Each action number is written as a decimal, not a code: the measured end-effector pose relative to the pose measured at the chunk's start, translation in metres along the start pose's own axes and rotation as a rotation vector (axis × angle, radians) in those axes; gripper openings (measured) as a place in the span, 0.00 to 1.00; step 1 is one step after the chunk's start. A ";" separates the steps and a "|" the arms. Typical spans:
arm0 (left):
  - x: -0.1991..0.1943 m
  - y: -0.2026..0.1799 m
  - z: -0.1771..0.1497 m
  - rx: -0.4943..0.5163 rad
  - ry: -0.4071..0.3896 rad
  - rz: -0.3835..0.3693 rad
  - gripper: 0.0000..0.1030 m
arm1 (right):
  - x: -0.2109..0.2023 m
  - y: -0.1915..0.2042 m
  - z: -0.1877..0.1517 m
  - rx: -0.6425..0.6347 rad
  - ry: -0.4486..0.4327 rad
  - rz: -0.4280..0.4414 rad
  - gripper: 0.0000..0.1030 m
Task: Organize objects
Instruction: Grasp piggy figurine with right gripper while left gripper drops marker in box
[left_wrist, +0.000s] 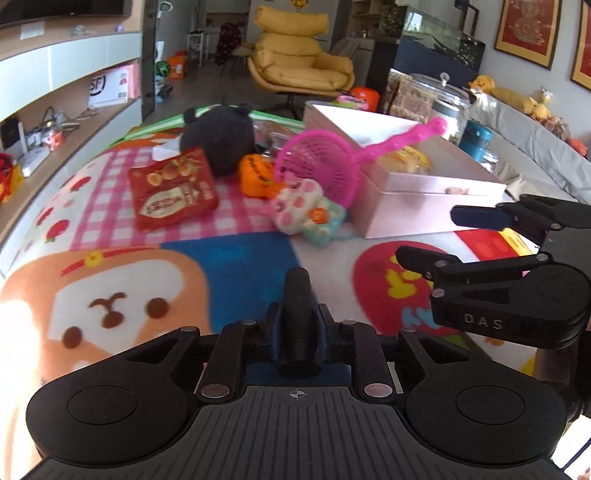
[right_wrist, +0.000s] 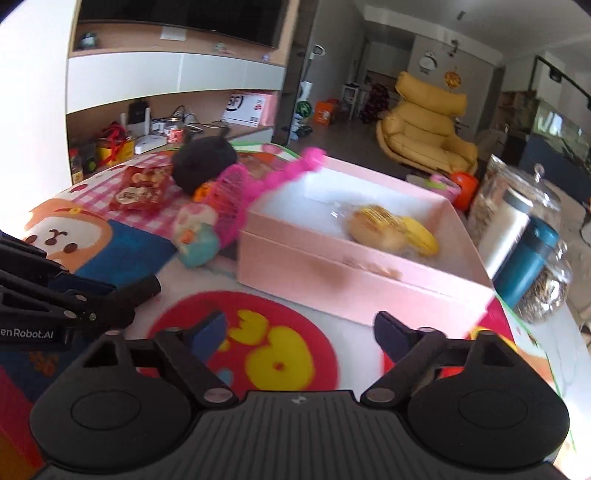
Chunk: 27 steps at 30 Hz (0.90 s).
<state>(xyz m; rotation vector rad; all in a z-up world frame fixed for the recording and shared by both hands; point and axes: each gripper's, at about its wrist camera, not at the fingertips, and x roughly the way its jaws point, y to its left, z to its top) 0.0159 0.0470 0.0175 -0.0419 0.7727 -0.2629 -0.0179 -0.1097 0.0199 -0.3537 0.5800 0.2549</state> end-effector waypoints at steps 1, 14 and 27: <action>-0.002 0.010 0.000 -0.014 0.002 0.002 0.22 | 0.005 0.014 0.008 -0.046 -0.013 0.006 0.60; -0.007 0.055 -0.002 -0.112 -0.014 -0.027 0.22 | 0.062 0.088 0.046 -0.345 -0.029 0.014 0.55; -0.014 0.021 -0.006 -0.080 -0.010 -0.053 0.22 | -0.030 0.000 0.004 -0.016 0.132 0.082 0.41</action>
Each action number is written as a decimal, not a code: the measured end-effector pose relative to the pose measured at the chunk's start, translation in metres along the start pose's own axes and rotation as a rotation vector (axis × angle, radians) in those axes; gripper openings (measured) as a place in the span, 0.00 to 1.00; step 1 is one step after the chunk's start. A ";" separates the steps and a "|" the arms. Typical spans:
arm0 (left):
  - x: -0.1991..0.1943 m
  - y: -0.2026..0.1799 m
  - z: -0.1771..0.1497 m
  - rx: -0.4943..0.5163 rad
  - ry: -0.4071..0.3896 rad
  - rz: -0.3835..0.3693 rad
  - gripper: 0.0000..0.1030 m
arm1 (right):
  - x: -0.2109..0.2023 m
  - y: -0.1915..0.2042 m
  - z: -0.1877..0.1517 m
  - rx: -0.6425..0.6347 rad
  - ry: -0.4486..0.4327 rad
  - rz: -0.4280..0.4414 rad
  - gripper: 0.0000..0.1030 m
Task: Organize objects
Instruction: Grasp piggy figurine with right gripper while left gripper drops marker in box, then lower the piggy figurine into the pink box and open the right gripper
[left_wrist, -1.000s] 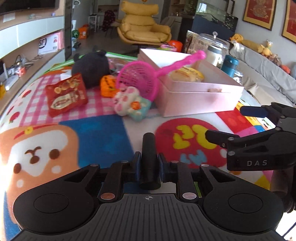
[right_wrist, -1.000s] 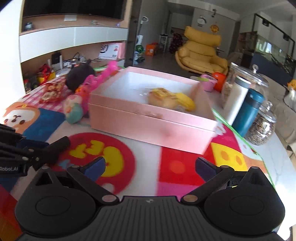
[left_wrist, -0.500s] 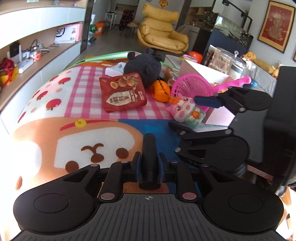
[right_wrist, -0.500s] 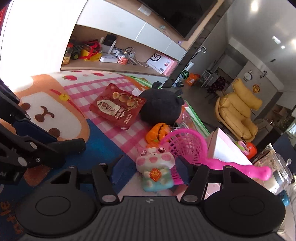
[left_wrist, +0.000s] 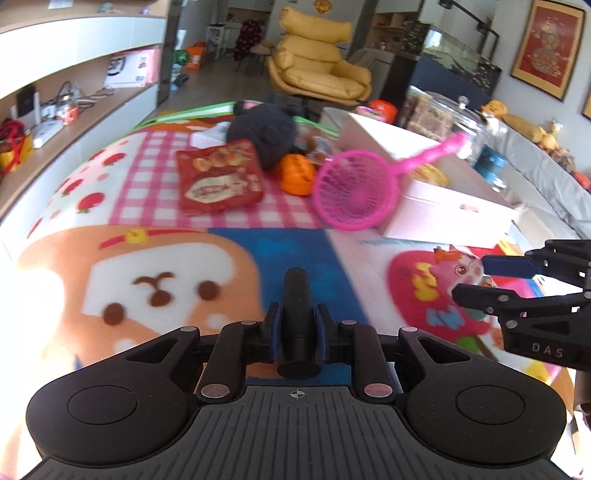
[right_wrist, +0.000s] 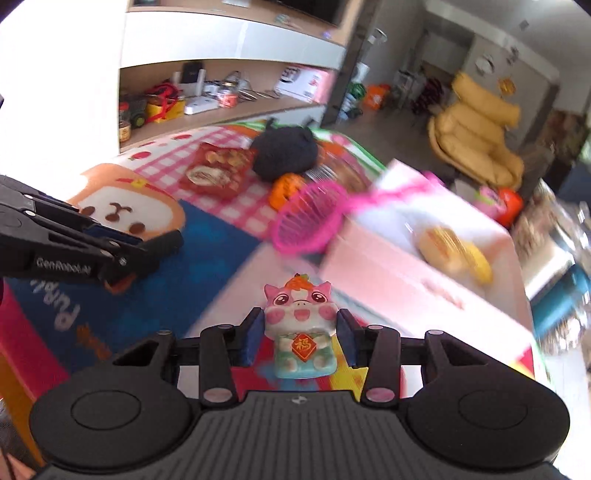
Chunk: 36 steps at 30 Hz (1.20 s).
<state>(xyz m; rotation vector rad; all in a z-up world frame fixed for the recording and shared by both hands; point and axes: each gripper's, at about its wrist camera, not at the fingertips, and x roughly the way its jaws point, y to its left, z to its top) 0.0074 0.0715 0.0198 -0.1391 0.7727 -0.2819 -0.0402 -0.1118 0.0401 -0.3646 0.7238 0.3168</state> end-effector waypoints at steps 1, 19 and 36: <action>-0.002 -0.009 0.000 0.019 -0.005 -0.026 0.22 | -0.006 -0.008 -0.007 0.023 0.003 -0.014 0.41; 0.061 -0.156 0.157 0.161 -0.262 -0.124 0.23 | -0.025 -0.083 -0.027 0.245 -0.117 -0.141 0.41; 0.004 -0.044 0.031 0.059 -0.110 -0.062 0.24 | -0.027 -0.146 0.053 0.382 -0.245 -0.088 0.42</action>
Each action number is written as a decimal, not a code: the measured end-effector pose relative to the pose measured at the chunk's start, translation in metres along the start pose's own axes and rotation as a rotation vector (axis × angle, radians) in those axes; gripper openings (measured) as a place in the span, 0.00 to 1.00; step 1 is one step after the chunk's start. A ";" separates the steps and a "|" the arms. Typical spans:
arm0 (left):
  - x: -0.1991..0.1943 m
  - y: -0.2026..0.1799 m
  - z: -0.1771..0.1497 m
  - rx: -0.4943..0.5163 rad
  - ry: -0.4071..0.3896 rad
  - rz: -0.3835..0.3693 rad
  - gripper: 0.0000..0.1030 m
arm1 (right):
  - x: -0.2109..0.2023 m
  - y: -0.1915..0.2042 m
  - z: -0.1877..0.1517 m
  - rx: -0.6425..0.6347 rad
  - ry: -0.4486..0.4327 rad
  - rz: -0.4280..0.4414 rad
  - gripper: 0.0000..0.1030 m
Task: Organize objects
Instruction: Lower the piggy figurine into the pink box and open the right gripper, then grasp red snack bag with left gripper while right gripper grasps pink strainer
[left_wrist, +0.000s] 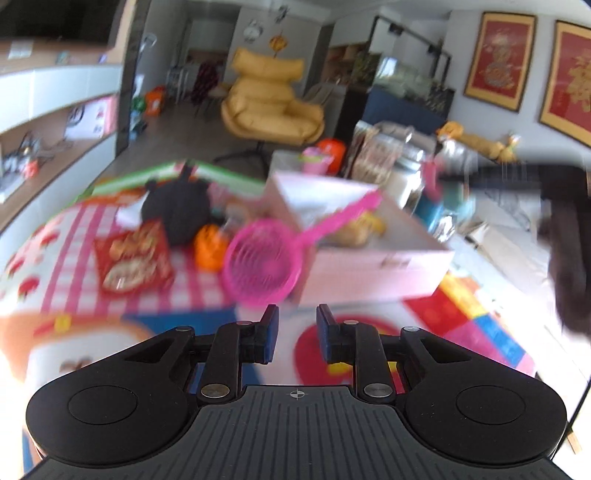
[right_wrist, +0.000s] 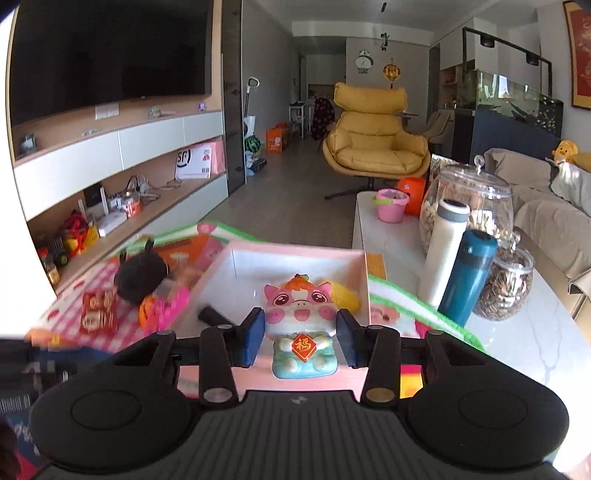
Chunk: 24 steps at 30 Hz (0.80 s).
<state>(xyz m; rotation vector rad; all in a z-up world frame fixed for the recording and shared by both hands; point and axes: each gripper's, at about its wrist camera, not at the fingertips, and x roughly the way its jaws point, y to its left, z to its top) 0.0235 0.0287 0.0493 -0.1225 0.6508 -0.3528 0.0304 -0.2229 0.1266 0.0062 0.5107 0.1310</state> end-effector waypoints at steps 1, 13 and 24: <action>0.002 0.003 -0.005 0.000 0.019 0.018 0.24 | 0.010 -0.001 0.012 0.016 -0.007 0.020 0.45; 0.000 0.058 0.009 0.044 -0.065 0.163 0.24 | 0.035 0.023 -0.064 -0.053 0.100 -0.088 0.97; 0.061 0.185 0.088 -0.125 -0.022 0.087 0.26 | 0.051 0.044 -0.122 -0.104 0.217 -0.070 1.00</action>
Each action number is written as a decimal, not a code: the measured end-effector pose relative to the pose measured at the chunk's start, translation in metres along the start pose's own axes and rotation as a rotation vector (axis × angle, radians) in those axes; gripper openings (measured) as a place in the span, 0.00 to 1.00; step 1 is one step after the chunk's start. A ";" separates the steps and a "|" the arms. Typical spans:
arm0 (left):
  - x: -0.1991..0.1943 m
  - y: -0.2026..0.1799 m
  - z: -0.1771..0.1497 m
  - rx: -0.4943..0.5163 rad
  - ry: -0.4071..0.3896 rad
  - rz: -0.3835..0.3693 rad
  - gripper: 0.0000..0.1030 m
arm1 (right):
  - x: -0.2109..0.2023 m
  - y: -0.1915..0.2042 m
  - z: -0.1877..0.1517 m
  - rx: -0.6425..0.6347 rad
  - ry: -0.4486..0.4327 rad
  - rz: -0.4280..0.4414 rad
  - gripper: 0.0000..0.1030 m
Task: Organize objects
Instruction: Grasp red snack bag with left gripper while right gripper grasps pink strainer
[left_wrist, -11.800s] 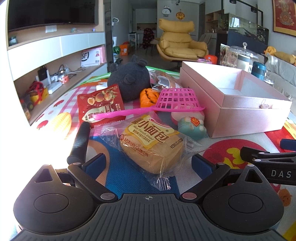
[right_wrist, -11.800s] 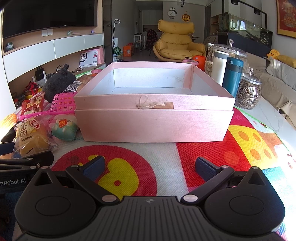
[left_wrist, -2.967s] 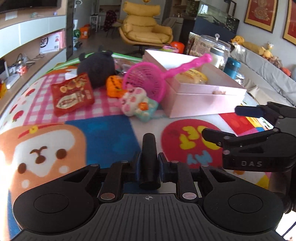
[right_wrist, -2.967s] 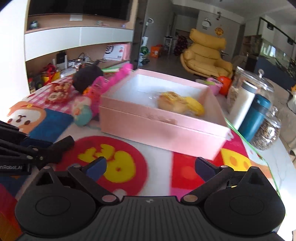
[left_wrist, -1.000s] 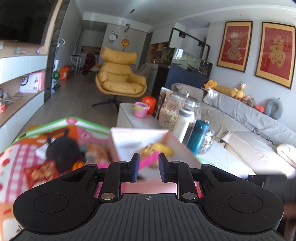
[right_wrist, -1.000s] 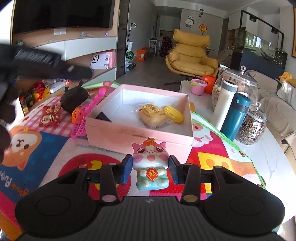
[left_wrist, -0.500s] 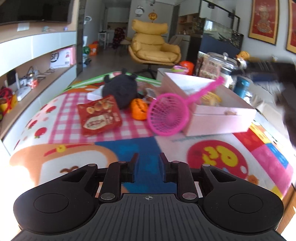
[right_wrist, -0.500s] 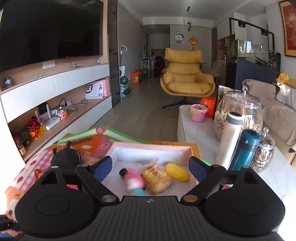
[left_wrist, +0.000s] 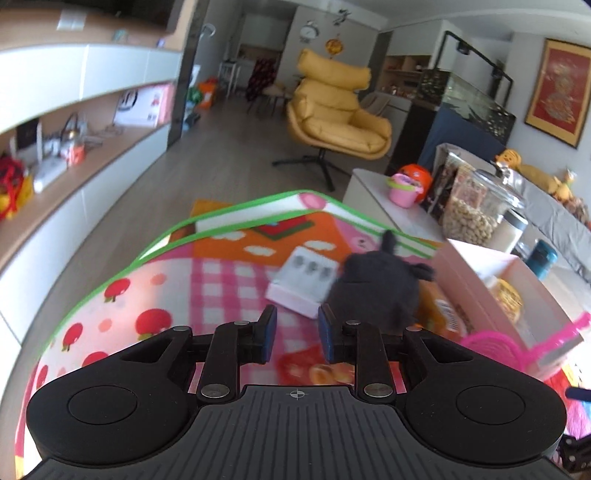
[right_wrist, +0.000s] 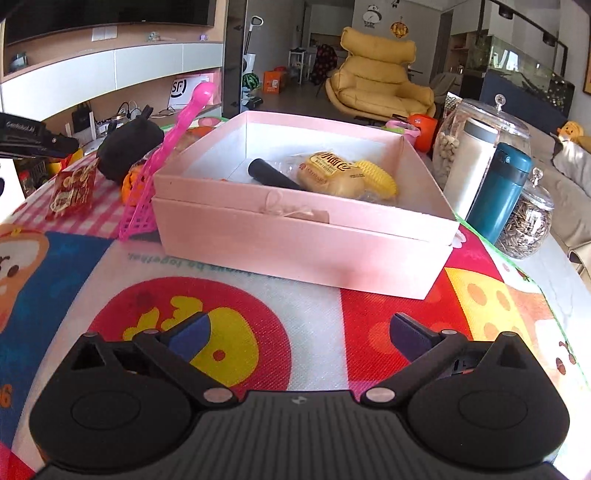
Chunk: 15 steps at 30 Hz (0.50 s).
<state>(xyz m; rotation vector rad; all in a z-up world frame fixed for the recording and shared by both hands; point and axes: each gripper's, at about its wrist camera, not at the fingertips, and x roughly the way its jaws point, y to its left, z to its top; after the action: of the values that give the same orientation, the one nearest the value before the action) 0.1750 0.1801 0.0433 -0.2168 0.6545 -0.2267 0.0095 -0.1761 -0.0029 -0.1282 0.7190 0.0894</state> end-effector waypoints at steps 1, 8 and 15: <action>0.005 0.011 -0.001 -0.036 0.023 -0.012 0.26 | 0.001 -0.001 0.000 0.003 0.005 0.011 1.00; 0.004 0.010 -0.033 -0.121 0.120 -0.226 0.31 | 0.004 -0.006 0.000 0.031 0.022 0.031 1.00; -0.006 -0.039 -0.060 -0.022 0.146 -0.287 0.32 | 0.003 -0.005 -0.001 0.030 0.021 0.028 1.00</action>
<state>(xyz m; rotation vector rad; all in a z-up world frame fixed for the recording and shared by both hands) 0.1279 0.1373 0.0104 -0.3181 0.7700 -0.5144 0.0123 -0.1807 -0.0052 -0.0900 0.7428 0.1042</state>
